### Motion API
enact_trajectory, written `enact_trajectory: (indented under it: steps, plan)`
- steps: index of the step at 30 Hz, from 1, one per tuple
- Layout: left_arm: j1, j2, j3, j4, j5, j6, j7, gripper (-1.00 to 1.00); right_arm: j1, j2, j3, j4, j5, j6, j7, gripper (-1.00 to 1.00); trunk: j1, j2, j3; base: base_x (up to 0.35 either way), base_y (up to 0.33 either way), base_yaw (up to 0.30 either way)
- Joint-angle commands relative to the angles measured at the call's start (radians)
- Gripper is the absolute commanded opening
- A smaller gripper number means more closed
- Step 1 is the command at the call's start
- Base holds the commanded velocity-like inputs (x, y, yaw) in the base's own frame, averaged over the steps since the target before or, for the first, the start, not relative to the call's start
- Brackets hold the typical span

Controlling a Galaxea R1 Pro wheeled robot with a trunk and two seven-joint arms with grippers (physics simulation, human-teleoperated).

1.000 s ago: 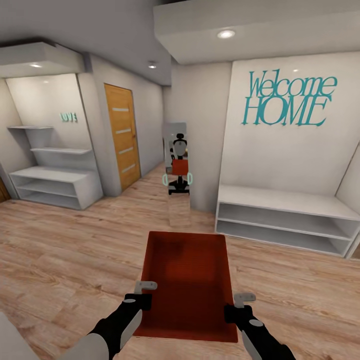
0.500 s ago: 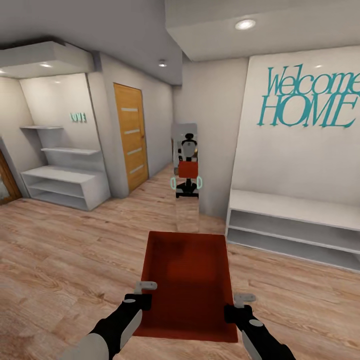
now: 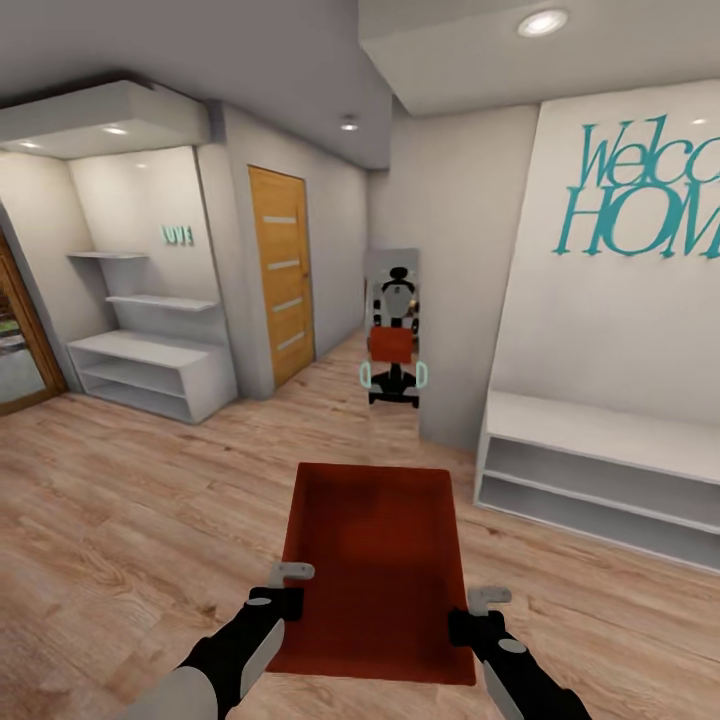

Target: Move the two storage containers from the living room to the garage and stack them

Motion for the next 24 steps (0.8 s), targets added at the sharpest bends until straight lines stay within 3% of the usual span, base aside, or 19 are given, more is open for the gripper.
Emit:
enact_trajectory:
  steps: [1, 16, 24]
  plan:
    - [0.000, -0.046, -0.030, -0.072, 0.011, 0.004, -0.043, -1.00, 0.000, 0.000, 0.007, 0.002, -0.003, 0.069, -0.004, -1.00, 0.001, -0.001, 0.000, 0.334, 0.000, 0.231]
    - [0.000, -0.046, -0.030, -0.072, 0.012, 0.004, -0.045, -1.00, 0.000, 0.000, 0.007, 0.002, -0.003, 0.070, -0.004, -1.00, 0.001, -0.001, 0.000, 0.334, 0.000, 0.238]
    - [0.000, -0.046, -0.030, -0.072, 0.012, 0.004, -0.045, -1.00, 0.000, 0.000, 0.007, 0.002, -0.003, 0.070, -0.004, -1.00, 0.001, -0.001, 0.000, 0.334, 0.028, 0.030]
